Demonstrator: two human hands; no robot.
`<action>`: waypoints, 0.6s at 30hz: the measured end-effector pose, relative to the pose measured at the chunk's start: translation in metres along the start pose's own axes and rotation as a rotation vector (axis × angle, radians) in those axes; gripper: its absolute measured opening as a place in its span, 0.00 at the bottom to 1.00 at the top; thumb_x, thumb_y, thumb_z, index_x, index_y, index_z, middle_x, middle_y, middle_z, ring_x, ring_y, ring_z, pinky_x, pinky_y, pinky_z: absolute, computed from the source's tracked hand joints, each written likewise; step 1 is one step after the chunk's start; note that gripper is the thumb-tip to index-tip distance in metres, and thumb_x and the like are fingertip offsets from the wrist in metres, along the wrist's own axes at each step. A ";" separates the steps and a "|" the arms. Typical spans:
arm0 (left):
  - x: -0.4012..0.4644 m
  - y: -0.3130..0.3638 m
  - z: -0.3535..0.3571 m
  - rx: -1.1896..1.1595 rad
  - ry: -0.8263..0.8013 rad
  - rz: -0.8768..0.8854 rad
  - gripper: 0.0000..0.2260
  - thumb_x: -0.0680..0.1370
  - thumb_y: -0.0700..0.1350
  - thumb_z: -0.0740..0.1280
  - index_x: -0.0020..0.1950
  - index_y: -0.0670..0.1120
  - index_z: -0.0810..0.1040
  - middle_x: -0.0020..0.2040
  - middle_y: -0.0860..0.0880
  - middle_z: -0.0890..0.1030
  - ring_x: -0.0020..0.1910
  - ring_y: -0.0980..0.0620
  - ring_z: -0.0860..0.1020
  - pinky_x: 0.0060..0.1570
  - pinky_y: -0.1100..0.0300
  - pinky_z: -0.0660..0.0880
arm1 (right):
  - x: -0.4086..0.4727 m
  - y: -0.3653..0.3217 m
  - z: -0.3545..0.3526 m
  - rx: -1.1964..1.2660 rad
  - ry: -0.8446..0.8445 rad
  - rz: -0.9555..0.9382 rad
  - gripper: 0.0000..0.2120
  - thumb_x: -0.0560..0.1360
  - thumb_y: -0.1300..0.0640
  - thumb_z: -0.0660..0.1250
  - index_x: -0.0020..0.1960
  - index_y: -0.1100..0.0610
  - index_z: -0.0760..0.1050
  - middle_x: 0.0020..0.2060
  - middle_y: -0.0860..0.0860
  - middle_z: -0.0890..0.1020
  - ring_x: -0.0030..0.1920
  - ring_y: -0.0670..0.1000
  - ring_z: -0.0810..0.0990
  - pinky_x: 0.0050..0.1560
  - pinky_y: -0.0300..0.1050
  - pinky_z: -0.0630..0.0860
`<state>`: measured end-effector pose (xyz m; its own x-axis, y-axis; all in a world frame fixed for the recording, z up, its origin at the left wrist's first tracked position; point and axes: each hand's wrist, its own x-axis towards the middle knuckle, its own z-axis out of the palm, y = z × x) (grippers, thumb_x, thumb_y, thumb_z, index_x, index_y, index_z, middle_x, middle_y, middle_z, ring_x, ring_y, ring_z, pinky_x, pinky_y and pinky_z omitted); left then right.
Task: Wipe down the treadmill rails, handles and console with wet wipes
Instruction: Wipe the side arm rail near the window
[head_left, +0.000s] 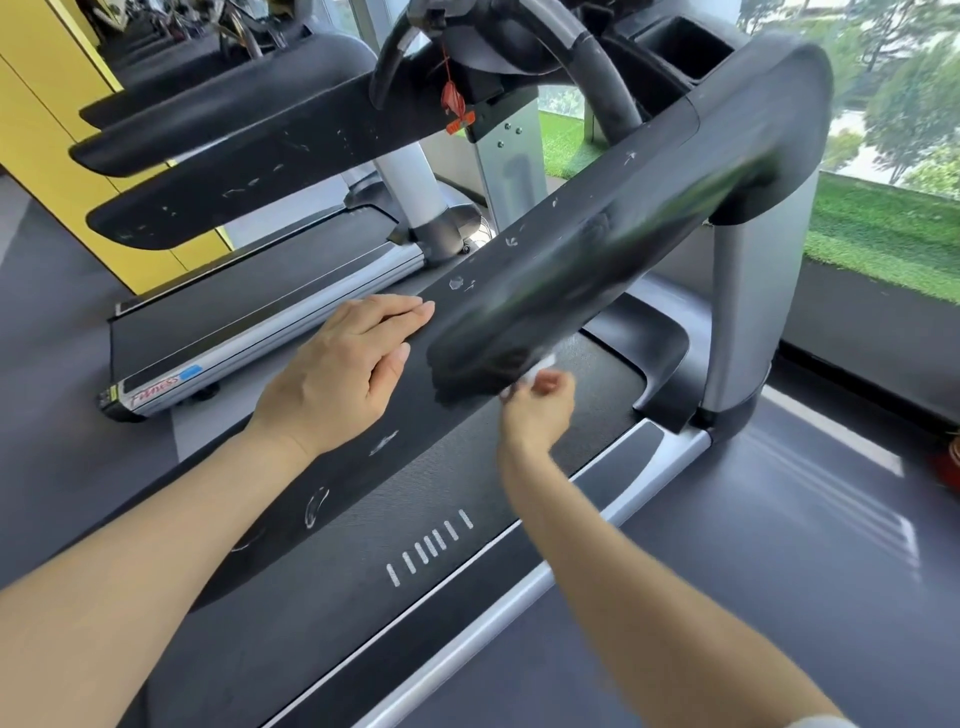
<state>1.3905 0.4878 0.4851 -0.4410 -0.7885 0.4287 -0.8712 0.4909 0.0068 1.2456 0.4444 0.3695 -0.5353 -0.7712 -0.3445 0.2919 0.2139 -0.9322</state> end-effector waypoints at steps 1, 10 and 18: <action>0.000 0.000 0.000 -0.001 0.000 0.000 0.19 0.79 0.44 0.55 0.68 0.42 0.73 0.63 0.46 0.76 0.60 0.52 0.69 0.63 0.69 0.59 | -0.020 0.011 -0.002 -0.023 -0.084 -0.014 0.06 0.77 0.64 0.63 0.44 0.57 0.68 0.34 0.44 0.72 0.35 0.47 0.72 0.37 0.33 0.69; 0.000 -0.001 0.000 -0.007 -0.003 0.005 0.19 0.79 0.44 0.55 0.68 0.42 0.73 0.62 0.46 0.76 0.61 0.52 0.69 0.63 0.70 0.58 | 0.023 -0.010 -0.012 -0.104 -0.049 -0.222 0.07 0.79 0.57 0.61 0.41 0.53 0.68 0.40 0.51 0.75 0.40 0.51 0.74 0.43 0.44 0.70; 0.000 -0.001 0.002 -0.026 0.013 0.013 0.20 0.79 0.44 0.54 0.68 0.42 0.73 0.63 0.46 0.76 0.60 0.51 0.69 0.62 0.66 0.62 | -0.076 0.036 -0.015 -0.157 -0.315 -0.392 0.10 0.76 0.67 0.60 0.42 0.54 0.70 0.43 0.49 0.74 0.41 0.40 0.72 0.41 0.28 0.66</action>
<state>1.3909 0.4864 0.4831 -0.4490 -0.7775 0.4403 -0.8597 0.5102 0.0244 1.2850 0.5196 0.3602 -0.3089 -0.9492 0.0606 -0.0170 -0.0581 -0.9982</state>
